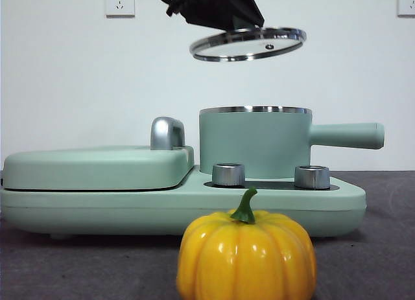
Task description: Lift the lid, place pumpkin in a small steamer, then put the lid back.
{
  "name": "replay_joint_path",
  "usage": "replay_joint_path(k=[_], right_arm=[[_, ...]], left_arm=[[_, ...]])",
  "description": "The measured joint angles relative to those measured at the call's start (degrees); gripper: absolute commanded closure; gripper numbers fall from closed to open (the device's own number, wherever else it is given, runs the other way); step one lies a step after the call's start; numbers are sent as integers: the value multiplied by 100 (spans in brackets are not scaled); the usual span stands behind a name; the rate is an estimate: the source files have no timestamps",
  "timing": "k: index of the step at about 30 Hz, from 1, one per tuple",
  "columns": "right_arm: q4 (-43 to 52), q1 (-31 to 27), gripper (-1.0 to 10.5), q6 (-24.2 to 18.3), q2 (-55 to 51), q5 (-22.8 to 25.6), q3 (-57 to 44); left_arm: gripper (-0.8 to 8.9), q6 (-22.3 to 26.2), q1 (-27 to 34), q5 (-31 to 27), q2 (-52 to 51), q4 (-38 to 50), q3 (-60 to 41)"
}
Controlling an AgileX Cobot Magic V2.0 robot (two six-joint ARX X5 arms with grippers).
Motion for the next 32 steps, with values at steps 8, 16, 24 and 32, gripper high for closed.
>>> replay_joint_path(k=[8, 16, 24, 32], right_arm=[[-26, 811, 512, 229, 702, 131, 295], [-24, 2361, 512, 638, 1648, 1246, 328], [197, 4061, 512, 1139, 2765, 2450, 330], [249, 5001, 476, 1368, 3812, 2859, 330]], left_arm=[[756, 2, 323, 4, -363, -638, 0], [757, 2, 979, 0, -575, -1040, 0], [757, 2, 1624, 0, -577, -1152, 0], [758, 2, 2199, -2, -577, -1154, 0]])
